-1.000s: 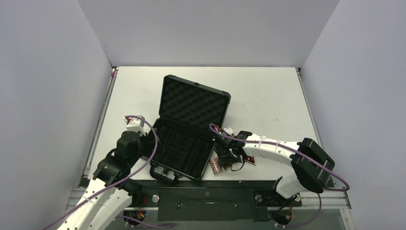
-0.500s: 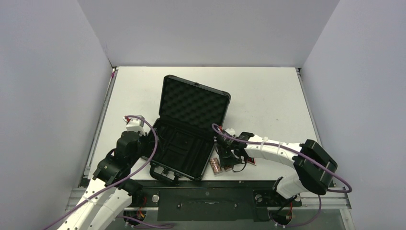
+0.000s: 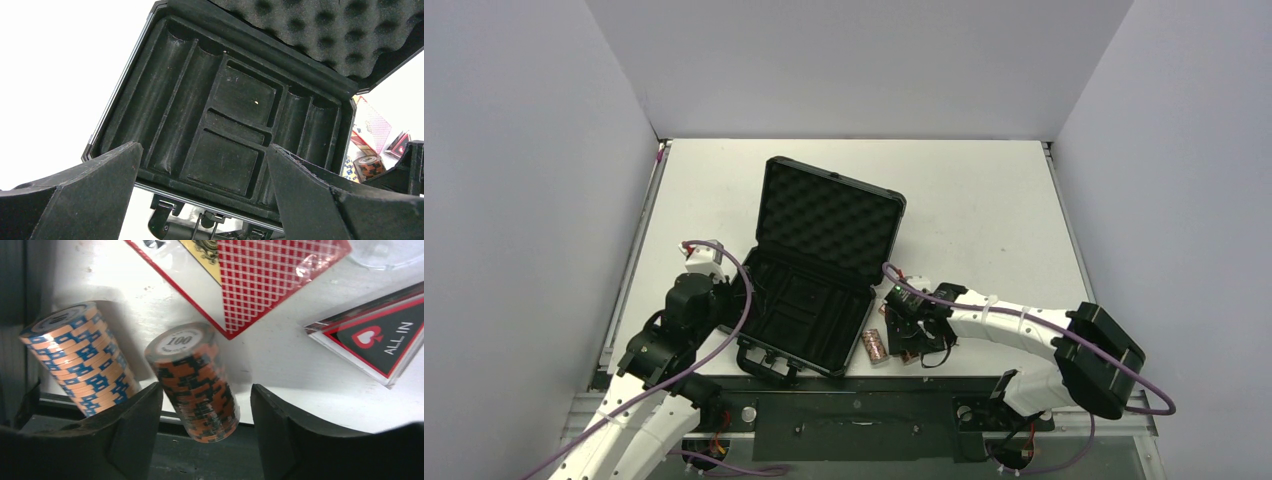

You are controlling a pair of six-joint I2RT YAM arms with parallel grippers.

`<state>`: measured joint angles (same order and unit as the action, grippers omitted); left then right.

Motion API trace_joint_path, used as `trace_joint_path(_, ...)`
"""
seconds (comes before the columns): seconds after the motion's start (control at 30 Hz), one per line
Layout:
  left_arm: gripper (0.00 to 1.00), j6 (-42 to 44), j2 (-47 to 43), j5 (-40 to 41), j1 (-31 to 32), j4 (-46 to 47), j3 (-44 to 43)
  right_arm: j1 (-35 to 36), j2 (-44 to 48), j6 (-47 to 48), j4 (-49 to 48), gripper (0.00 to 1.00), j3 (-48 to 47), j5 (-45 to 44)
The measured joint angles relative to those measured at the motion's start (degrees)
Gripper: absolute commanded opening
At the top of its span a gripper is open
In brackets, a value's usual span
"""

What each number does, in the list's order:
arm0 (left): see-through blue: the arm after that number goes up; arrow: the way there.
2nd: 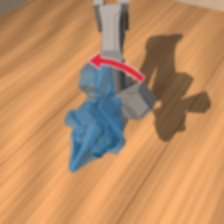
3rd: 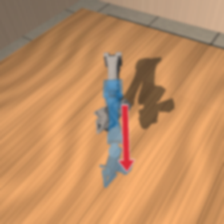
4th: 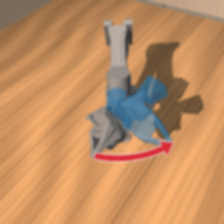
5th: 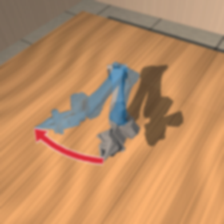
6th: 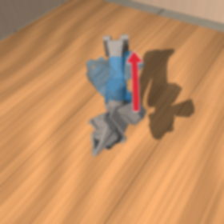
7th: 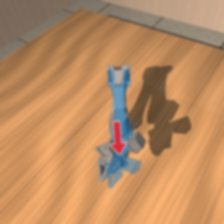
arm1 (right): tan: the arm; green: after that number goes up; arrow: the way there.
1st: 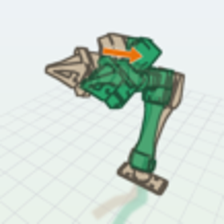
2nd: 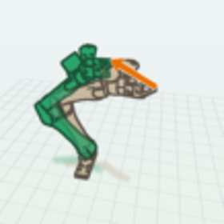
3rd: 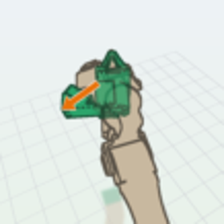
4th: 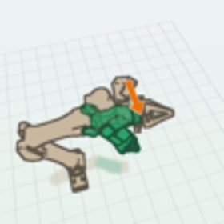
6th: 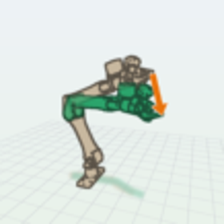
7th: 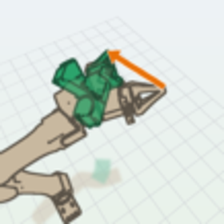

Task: Pack up texas hold em set

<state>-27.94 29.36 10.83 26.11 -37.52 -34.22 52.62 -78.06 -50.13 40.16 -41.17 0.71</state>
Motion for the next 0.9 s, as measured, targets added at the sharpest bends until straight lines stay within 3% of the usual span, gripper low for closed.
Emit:
trace_joint_path(0.23,0.96,0.1,0.0,-0.6,-0.1,0.0,0.0,0.0,-0.8,2.8,4.0,0.67,-1.6,-1.0)
trace_joint_path(0.9,0.96,0.1,-0.3,-0.6,-0.8,0.0,0.0,3.8,-8.2,16.5,10.1,0.47,-11.0,-2.9)
